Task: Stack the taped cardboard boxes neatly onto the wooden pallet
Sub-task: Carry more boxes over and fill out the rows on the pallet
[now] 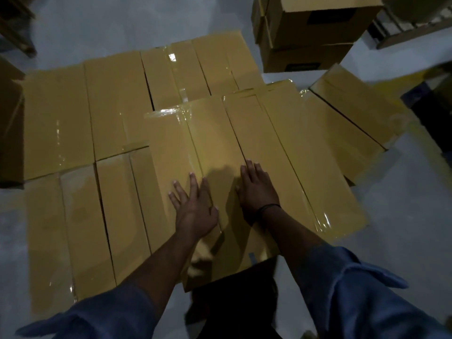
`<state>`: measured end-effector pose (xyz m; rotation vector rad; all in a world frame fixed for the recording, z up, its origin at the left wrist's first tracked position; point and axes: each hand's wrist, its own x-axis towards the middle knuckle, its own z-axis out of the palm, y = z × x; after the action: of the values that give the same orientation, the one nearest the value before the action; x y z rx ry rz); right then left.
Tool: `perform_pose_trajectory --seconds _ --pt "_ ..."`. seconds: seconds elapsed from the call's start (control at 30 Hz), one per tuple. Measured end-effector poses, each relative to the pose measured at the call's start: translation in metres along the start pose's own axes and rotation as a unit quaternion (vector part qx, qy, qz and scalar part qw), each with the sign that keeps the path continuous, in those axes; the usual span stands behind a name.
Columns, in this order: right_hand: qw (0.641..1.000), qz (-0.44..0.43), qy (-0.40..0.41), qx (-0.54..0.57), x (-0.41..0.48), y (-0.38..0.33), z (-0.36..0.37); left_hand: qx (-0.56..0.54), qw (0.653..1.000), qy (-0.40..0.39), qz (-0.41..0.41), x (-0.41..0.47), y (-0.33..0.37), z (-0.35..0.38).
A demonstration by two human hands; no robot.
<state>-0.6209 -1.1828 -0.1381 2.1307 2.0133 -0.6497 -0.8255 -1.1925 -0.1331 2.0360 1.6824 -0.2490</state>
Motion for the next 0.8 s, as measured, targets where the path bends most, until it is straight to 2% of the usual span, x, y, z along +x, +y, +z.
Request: perform_pose_trajectory --seconds 0.2,0.57,0.67,0.8 --pt "1.0 0.021 -0.007 0.018 -0.042 0.006 0.022 0.083 0.987 -0.002 0.138 -0.016 0.039 0.019" --pt "0.998 0.027 -0.048 0.029 -0.059 0.008 0.021 0.116 0.983 -0.038 0.135 -0.011 0.046 0.015" --pt "0.996 0.041 -0.024 0.072 -0.092 0.007 0.022 0.098 0.986 -0.019 0.132 -0.029 0.052 0.013" --pt "0.985 0.103 0.001 0.141 -0.172 0.016 0.026 0.083 0.982 -0.018 0.166 -0.089 0.073 0.013"
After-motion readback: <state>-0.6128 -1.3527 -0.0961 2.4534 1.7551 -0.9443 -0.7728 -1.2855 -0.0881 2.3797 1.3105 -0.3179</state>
